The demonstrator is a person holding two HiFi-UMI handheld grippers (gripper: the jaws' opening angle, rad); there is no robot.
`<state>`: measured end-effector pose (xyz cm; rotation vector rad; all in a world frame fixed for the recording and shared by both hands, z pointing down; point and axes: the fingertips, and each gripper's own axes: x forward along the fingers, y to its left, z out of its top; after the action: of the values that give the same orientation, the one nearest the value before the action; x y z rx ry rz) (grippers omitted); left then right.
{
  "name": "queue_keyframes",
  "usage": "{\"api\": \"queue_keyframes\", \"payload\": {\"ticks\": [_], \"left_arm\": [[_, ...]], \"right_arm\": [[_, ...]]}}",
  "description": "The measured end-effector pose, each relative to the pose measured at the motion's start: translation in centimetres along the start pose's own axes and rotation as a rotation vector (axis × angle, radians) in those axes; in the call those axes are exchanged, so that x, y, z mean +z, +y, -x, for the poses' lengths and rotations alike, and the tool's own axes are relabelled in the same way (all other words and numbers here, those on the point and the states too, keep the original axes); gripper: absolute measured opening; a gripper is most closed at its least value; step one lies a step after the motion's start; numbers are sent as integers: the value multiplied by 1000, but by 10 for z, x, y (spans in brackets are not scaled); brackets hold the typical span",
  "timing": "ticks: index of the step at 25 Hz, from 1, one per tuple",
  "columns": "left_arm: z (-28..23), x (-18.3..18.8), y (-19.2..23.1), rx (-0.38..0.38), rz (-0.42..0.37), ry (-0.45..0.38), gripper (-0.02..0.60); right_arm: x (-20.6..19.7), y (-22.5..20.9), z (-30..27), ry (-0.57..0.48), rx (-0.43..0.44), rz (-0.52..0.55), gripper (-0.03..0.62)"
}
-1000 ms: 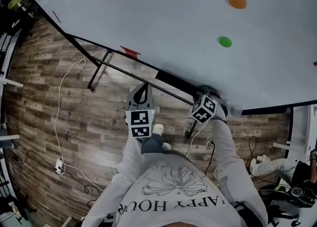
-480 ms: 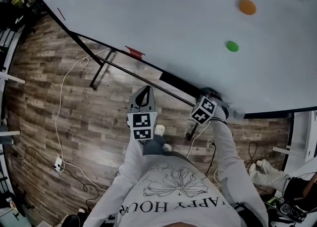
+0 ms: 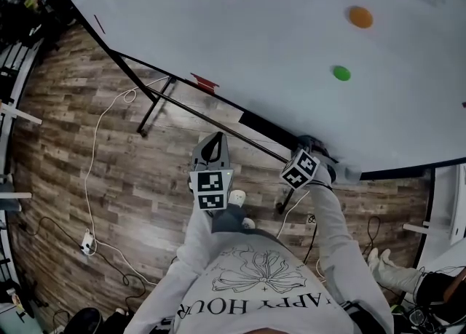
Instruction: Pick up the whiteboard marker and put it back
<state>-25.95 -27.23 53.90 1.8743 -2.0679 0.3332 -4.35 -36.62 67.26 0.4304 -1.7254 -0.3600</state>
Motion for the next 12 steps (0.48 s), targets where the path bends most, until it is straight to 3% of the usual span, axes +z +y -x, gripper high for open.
{"api": "queue_keyframes", "payload": {"ticks": [12], "left_arm": [[-3,25,-18,-25,-24,-49,6]], "right_arm": [[7,-35,48,-204,-122,-276,61]]}}
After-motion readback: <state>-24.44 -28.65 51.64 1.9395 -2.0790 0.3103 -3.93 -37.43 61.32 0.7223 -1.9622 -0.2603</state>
